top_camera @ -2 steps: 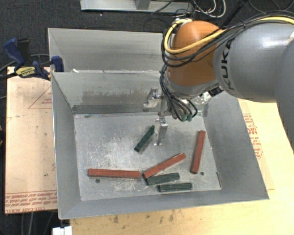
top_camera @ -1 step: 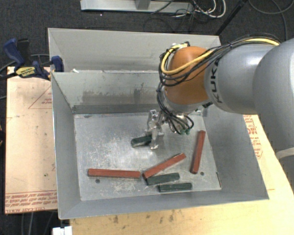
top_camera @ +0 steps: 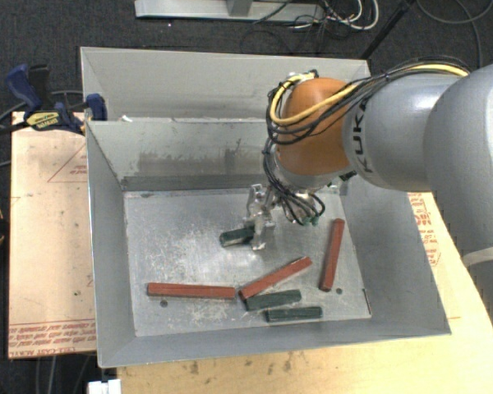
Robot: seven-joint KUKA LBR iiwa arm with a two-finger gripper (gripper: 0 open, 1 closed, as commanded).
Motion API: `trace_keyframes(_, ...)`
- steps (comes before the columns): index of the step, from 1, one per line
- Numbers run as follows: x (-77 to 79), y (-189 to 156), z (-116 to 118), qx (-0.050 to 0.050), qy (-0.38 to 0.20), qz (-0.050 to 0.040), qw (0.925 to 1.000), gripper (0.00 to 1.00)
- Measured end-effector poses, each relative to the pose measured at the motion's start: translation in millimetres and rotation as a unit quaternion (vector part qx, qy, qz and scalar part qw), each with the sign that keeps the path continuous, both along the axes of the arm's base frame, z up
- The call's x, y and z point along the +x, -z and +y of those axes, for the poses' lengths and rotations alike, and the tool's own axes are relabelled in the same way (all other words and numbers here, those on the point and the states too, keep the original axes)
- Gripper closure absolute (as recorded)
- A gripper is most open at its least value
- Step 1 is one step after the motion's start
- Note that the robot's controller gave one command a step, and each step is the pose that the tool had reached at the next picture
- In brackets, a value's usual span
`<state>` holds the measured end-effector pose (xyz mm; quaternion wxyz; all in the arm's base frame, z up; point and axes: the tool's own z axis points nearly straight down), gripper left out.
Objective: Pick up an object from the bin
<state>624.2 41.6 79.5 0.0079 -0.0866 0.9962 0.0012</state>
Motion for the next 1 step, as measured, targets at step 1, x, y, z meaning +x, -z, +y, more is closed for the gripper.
trace_keyframes(1,0.9,-138.6,5.5,-0.001,0.006,0.0054,1.0000,1.00)
